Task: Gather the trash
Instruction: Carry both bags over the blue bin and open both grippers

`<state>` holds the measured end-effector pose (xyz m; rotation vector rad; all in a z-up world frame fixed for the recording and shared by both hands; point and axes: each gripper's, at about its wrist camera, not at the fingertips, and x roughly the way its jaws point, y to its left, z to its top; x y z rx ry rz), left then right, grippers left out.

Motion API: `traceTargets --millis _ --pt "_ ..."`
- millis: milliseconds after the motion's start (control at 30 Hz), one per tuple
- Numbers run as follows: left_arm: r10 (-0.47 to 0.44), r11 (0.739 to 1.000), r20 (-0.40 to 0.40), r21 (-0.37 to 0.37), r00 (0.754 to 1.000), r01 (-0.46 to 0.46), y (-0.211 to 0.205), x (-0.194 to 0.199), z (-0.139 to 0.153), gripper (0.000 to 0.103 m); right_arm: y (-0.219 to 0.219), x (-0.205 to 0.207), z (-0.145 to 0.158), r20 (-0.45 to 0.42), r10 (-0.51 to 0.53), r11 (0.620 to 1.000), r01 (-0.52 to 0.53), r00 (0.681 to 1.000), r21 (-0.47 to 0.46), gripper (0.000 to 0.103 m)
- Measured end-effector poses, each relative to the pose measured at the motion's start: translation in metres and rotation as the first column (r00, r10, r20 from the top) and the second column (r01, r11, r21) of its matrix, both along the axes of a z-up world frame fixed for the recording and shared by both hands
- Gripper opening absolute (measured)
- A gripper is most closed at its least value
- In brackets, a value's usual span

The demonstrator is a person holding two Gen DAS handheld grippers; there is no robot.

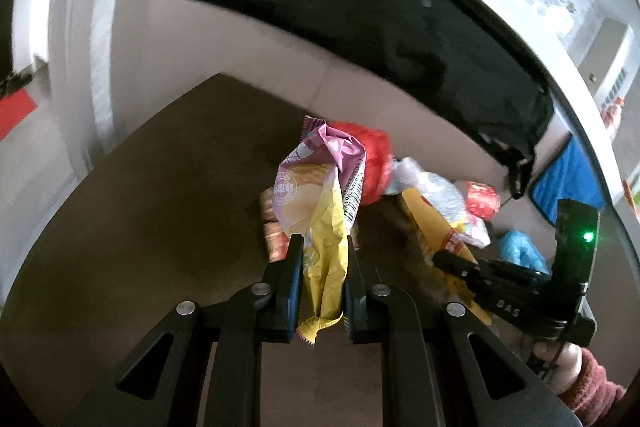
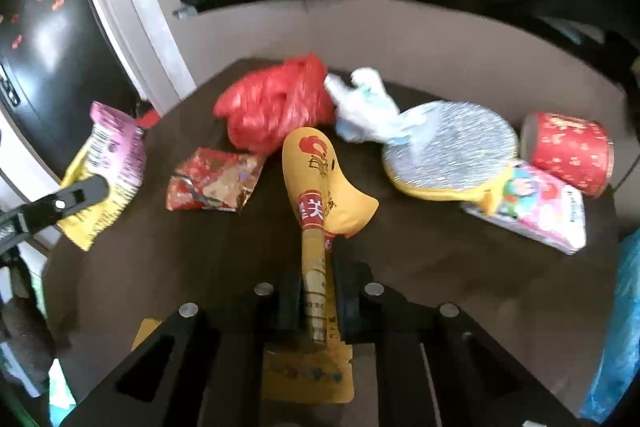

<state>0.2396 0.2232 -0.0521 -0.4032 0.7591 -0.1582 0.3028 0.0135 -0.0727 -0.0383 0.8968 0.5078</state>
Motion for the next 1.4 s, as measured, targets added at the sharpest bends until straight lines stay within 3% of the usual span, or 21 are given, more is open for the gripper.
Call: traceTargets --millis 300,633,1033,1400 --pt "-0.097 0.994 0.108 0.055 0.989 0.092 -0.069 0.008 0.048 0.016 -0.055 -0.021 0.056 0.126 -0.061 0.995 0.051 0.99 0.085 0.011" --pt "-0.216 0.97 0.203 0.153 0.955 0.187 -0.153 0.011 0.088 0.016 -0.135 -0.04 0.106 0.251 -0.159 0.982 0.128 0.955 0.136 0.011" --pt "-0.315 0.941 0.24 0.206 0.918 0.269 -0.259 0.014 0.102 0.016 -0.235 -0.067 0.115 0.307 -0.297 0.952 0.255 0.904 0.168 0.011" --pt "-0.458 0.883 0.226 0.222 0.859 0.413 -0.367 0.022 0.087 0.016 -0.34 -0.082 0.098 0.277 -0.456 0.889 0.423 0.846 0.172 0.011"
